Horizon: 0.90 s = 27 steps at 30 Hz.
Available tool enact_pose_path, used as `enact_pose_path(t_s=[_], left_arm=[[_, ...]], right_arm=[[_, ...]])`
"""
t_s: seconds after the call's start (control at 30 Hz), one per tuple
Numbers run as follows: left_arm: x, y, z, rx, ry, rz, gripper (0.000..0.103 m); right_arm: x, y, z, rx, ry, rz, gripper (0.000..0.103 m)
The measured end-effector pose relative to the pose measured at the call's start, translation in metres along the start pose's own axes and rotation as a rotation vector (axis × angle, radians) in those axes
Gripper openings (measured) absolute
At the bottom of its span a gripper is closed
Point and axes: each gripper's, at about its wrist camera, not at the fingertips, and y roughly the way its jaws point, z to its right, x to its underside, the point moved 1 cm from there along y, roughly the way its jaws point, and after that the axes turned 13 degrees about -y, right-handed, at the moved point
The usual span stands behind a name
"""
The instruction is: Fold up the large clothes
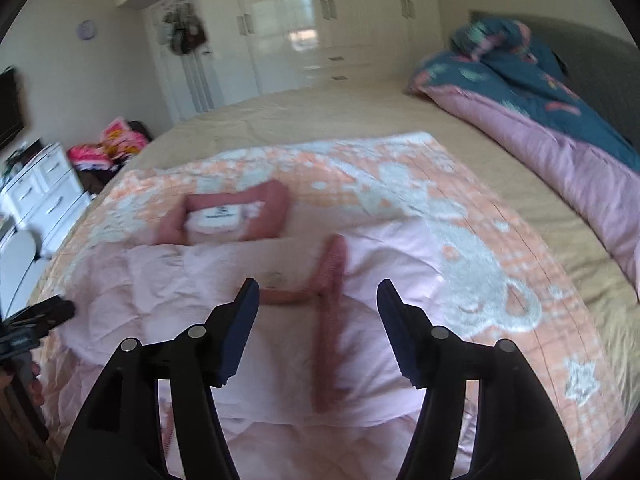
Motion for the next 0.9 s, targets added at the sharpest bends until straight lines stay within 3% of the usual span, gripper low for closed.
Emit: enact_pose_path(t_s=[0.17,0.3,0.37,0.67,0.9], left_arm=[[0.017,0.033,-0.006,-0.070,0.025,-0.096,0.093],[0.020,0.036,-0.009,-0.068,0.019,-0.096,0.094],[0.022,0.038,-0.012,-0.061,0.004,-0.101,0.094],[0.023,0.037,-0.007,-0.072,0.015,-0.110,0.094],[0.020,0.032,-0.007,-0.065,-0.001,-0.121,0.094]], right_arm=[[-0.001,0.012,-0.051,-0.078,-0.155,-0.036,0.068],[0.013,0.039,-0.071,-0.108,-0.185,-0.159,0.072],[0.025,0.060,-0.070,-0.084,-0.187,-0.244,0.072],[0.039,0.071,-0.066,-0.099,-0.133,-0.252,0.073],[0.032,0.059,-0.057,-0.165,-0.060,-0.238,0.078]])
